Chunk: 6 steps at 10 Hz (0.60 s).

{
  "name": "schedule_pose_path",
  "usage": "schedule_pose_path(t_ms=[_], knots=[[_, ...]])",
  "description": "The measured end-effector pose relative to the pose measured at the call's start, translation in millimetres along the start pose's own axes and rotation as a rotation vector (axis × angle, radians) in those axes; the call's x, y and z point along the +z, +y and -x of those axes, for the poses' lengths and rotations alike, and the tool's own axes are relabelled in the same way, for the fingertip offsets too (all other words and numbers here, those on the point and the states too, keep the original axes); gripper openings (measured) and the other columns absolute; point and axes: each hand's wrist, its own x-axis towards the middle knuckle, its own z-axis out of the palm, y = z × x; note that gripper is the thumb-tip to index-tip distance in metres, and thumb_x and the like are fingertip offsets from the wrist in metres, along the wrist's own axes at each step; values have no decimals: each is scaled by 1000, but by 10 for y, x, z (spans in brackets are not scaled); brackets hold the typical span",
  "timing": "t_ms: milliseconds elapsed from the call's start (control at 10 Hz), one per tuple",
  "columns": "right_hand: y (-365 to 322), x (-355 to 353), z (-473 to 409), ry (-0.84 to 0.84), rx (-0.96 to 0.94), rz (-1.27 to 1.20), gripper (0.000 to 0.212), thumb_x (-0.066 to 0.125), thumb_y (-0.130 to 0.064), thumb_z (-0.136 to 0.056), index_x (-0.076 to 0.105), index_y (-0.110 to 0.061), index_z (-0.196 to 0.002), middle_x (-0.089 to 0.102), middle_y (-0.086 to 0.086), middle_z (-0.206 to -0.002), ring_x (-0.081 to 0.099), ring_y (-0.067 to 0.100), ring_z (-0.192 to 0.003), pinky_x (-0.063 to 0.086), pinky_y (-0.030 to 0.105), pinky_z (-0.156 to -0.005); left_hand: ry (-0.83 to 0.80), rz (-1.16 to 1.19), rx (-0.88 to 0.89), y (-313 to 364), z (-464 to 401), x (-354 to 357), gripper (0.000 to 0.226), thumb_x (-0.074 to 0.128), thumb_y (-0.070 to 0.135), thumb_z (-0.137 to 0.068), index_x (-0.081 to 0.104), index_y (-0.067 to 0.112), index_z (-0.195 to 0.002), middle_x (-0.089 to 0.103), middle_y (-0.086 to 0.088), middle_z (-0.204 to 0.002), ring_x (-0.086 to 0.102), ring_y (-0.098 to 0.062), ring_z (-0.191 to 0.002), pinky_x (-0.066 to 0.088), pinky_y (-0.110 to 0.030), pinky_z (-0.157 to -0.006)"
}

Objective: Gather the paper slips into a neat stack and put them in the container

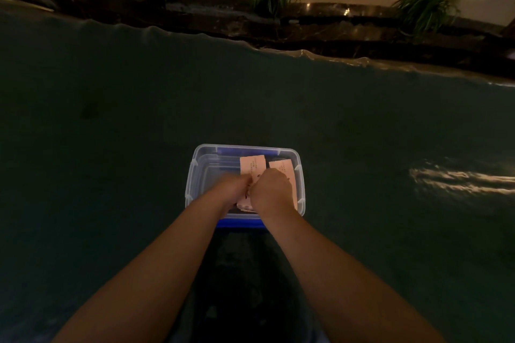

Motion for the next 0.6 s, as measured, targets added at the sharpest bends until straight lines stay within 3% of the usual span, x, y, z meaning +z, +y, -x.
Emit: schedule_pose_path(t_ms=[200,300,400,500,600], knots=[[61,-72,-72,17,9,58,14,63,-21,-102,66,-16,-115,56,2,-91,48,14,-75,44,29,-75,-1,-96,7,73,156,68,28,52,26,-107,60,9,-128,67,-19,-126,66,-34,-116,53,-47,-105],[100,-115,-64,36,10,-14,6,63,-21,-103,65,-17,-105,63,3,-94,57,15,-81,53,30,-79,3,-115,-2,97,175,86,29,53,28,-107,60,11,-128,67,-17,-127,66,-33,-115,54,-47,-105],[190,-137,-28,38,38,-118,25,60,-23,-104,51,-25,-81,61,0,-86,66,16,-82,62,33,-79,1,-99,-10,83,143,99,27,53,30,-106,61,13,-125,69,-15,-118,68,-32,-111,55,-47,-103],[258,-198,-4,18,37,-196,25,58,-29,-105,50,-29,-82,58,-6,-80,63,10,-72,57,26,-64,2,-82,9,56,131,78,25,54,32,-105,63,15,-122,71,-11,-109,70,-29,-106,56,-47,-100],[333,-428,109,-64,-22,-188,11,58,-35,-104,57,-30,-94,66,-6,-86,57,3,-66,43,18,-52,83,-203,126,55,197,-4,25,57,36,-103,62,19,-121,72,-7,-112,70,-25,-104,58,-45,-96]])
